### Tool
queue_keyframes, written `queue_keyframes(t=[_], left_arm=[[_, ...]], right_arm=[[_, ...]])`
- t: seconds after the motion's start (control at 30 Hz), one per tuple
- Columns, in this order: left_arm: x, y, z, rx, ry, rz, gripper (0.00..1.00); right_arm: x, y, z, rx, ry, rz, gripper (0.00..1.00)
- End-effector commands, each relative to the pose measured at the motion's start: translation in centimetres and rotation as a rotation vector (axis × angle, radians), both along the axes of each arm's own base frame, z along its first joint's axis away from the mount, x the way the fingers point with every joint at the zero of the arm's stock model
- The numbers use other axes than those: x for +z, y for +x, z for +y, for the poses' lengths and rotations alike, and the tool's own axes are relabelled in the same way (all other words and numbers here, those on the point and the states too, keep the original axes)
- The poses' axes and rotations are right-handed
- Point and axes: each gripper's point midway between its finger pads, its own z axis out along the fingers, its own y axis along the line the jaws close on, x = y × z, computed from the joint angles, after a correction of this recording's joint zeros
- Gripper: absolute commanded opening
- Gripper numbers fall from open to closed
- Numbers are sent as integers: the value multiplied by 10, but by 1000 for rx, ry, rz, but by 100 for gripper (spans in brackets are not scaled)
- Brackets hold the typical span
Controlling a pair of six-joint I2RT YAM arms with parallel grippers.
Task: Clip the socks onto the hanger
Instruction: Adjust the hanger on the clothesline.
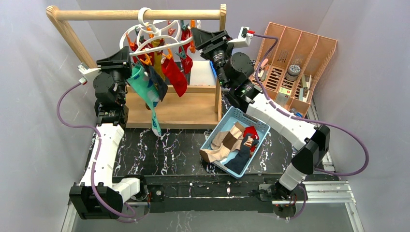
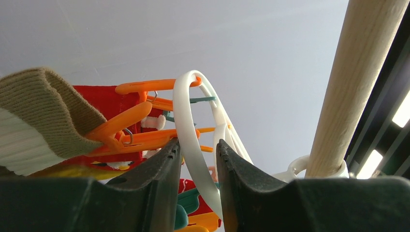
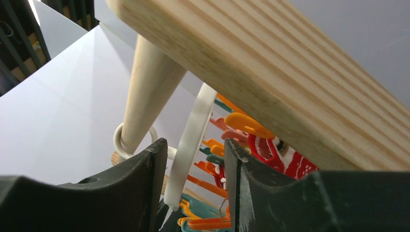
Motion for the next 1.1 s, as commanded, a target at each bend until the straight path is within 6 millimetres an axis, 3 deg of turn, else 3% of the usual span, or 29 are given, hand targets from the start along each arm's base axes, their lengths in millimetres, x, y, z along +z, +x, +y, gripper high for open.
queue_keyframes(t=[0.0,0.2,0.5,0.8,1.07], left_arm=[[28,-8,0,-4,12,-70,30],[29,-8,0,-5,12,-74,34],[27,-28,1,1,6,-58,74],[28,-63,1,3,0,-54,76],[42,-80,-16,-68,1,-76,75]], right_arm=[[21,-1,-4,33,60,-2,52],[19,-1,0,65,61,2,36],[16,-7,6,122,65,23,5],[2,-15,10,193,95,97,1],[-13,-28,18,275,121,148,3]])
